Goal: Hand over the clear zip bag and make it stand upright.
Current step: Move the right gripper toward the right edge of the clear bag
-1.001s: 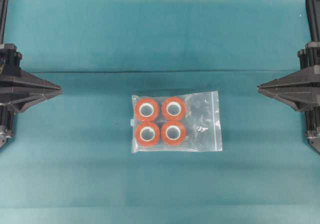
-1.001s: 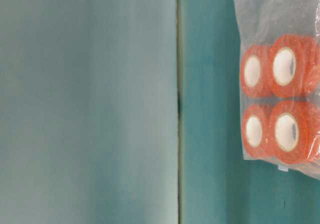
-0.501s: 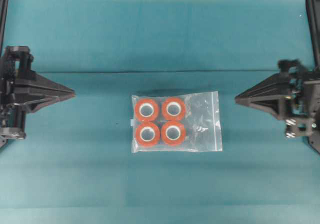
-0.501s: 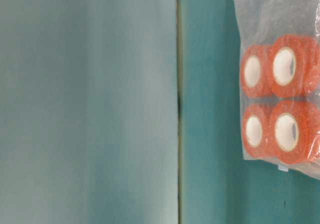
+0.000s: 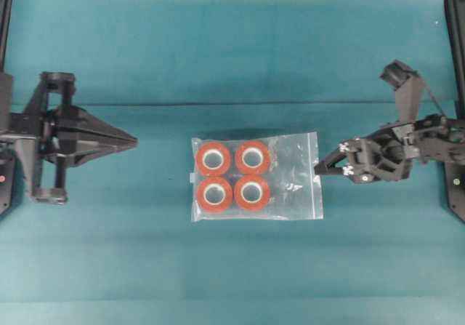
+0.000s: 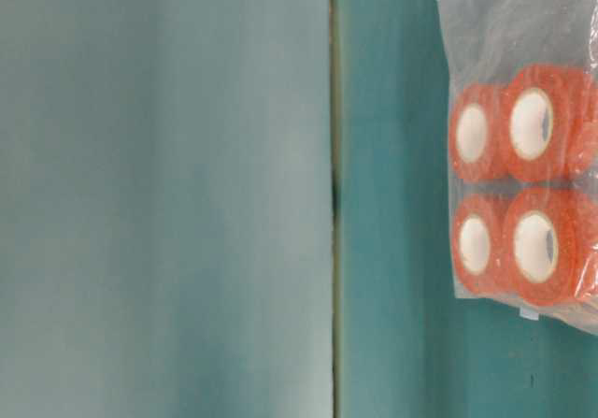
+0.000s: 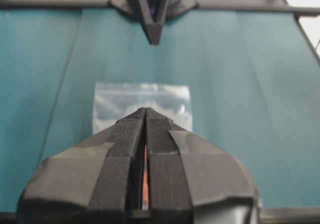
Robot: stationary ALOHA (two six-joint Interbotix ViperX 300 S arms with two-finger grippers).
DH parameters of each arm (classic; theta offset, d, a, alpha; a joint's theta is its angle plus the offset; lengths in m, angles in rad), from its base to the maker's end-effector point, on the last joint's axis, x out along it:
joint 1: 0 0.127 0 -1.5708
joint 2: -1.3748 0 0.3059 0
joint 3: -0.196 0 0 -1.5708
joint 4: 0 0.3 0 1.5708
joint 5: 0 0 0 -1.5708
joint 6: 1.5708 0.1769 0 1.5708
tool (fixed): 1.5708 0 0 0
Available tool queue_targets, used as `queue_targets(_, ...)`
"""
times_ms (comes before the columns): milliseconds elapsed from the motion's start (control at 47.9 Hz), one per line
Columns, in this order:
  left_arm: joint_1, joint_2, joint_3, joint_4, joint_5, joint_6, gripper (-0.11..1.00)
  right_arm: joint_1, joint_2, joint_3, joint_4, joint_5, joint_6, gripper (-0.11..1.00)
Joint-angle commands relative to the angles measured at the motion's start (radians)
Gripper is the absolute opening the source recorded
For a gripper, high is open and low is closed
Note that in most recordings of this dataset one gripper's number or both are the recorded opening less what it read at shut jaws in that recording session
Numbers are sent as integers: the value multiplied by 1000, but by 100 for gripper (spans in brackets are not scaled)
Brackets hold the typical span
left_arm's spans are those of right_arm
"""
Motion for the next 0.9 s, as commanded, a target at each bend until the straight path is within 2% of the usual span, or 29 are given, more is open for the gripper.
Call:
queue_targets(0,2,14,-31,3,0,3,-1,6,28,0,3,0,11,0)
queue_targets(167,3,9,-31,2,2,5,-1,0,51,2,3,-6,11,1)
queue_targets(271,8,9,-29,3,2,5,-1,-2,49,18,5,-21,12,6)
queue_targets(375,12,9,-29,2,2,5,-1,-2,46,34,18,-34,25,21)
queue_targets(459,14,9,-29,3,2,5,-1,-2,46,38,32,-35,41,41)
queue_targets(563,14,9,-29,2,2,5,-1,-3,48,38,32,-38,49,71)
queue_targets(647,14,9,-29,2,2,5,-1,-3,51,44,32,-48,48,88)
queue_targets(709,15,11,-29,2,2,5,-1,-2,52,52,32,-54,51,93)
queue_targets(876,20,14,-31,2,2,5,-1,-2,64,69,58,-67,86,92)
